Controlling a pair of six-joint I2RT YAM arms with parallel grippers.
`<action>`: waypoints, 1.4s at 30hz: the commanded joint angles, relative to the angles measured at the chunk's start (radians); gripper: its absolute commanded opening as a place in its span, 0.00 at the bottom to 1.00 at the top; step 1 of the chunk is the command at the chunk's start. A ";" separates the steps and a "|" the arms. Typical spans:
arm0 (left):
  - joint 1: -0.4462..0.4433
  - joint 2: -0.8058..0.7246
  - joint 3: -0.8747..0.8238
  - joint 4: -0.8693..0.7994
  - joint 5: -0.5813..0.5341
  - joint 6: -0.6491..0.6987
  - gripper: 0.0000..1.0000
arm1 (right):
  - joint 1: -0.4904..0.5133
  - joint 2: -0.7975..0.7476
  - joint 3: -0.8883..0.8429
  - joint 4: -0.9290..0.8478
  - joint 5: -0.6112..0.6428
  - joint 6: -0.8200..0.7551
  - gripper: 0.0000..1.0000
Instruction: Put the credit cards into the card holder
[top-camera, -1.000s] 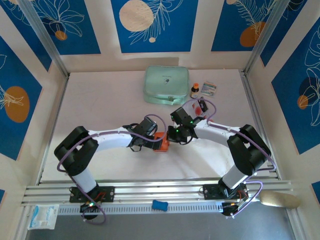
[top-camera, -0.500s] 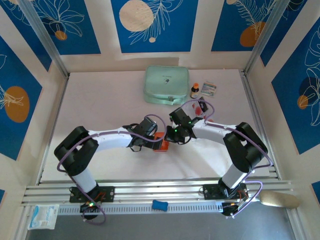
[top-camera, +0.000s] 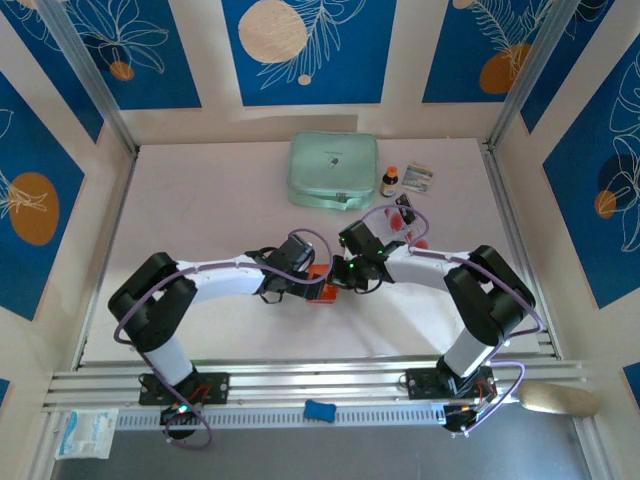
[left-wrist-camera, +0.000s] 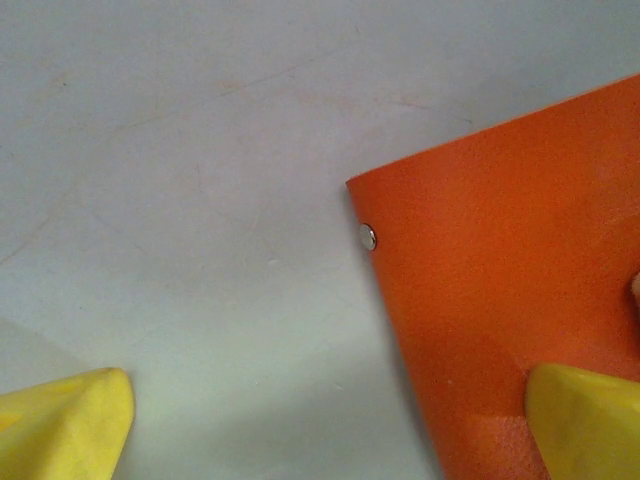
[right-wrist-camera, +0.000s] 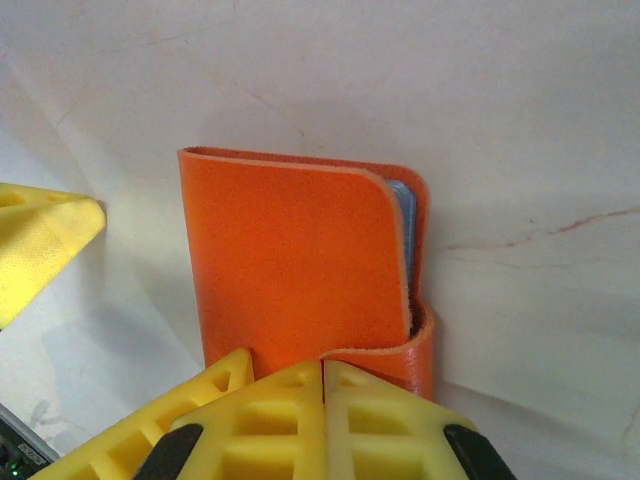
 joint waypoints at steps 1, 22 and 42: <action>-0.004 0.036 -0.043 -0.069 -0.050 0.011 1.00 | -0.005 0.037 -0.039 -0.064 0.022 0.024 0.00; 0.030 -0.007 0.069 -0.118 -0.056 0.075 1.00 | -0.034 0.022 -0.068 -0.024 -0.031 0.037 0.00; 0.027 0.079 -0.002 -0.075 -0.047 0.076 1.00 | -0.082 -0.048 0.036 -0.045 -0.081 0.009 0.00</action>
